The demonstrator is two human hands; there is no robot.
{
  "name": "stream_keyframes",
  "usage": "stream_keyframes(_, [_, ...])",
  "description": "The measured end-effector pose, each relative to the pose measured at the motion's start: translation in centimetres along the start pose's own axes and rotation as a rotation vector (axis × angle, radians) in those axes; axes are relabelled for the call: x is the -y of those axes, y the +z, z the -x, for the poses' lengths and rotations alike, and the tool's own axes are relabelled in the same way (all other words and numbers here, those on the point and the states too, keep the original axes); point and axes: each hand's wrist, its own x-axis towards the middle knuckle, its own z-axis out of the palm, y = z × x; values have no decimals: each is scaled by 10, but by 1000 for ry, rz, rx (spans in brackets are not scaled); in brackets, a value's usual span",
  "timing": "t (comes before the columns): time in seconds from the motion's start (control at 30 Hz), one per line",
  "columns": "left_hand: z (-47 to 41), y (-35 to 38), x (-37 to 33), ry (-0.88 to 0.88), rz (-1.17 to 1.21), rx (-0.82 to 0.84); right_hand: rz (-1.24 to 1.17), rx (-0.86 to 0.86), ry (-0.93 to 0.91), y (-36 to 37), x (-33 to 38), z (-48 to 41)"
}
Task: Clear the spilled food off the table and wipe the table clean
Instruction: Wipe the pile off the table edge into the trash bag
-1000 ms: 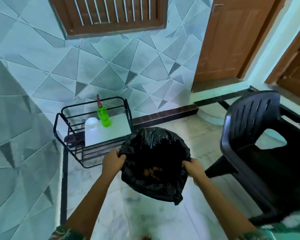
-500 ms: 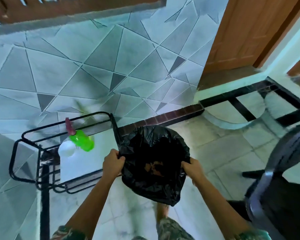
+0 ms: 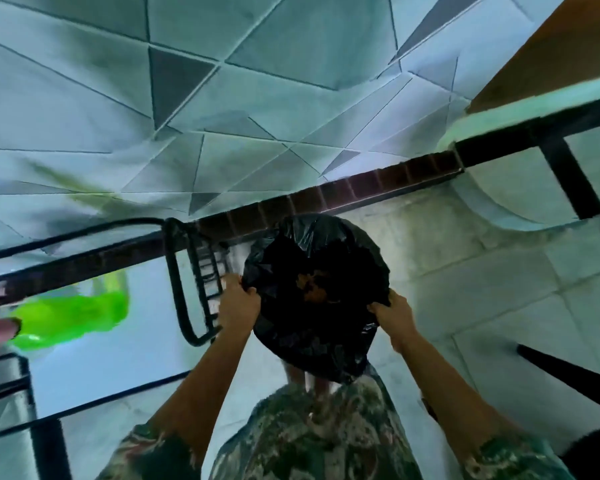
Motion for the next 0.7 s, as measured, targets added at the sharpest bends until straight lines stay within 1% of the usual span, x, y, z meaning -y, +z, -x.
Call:
stream_keyframes(0.1, [-69, 43, 12, -53, 28, -8, 6, 59, 37, 33, -13, -75])
stream_keyframes(0.2, [-135, 88, 37, -115, 55, -61, 17, 110, 47, 72, -31, -152])
stream_keyframes(0.3, [-178, 119, 61, -165, 64, -103, 30, 141, 54, 103, -47, -203])
stream_keyframes(0.47, [-213, 145, 94, -190, 57, -149, 53, 198, 64, 132, -68, -245])
stream_keyframes(0.7, [-227, 155, 116, -210, 100, -177, 59, 246, 45, 146, -76, -257])
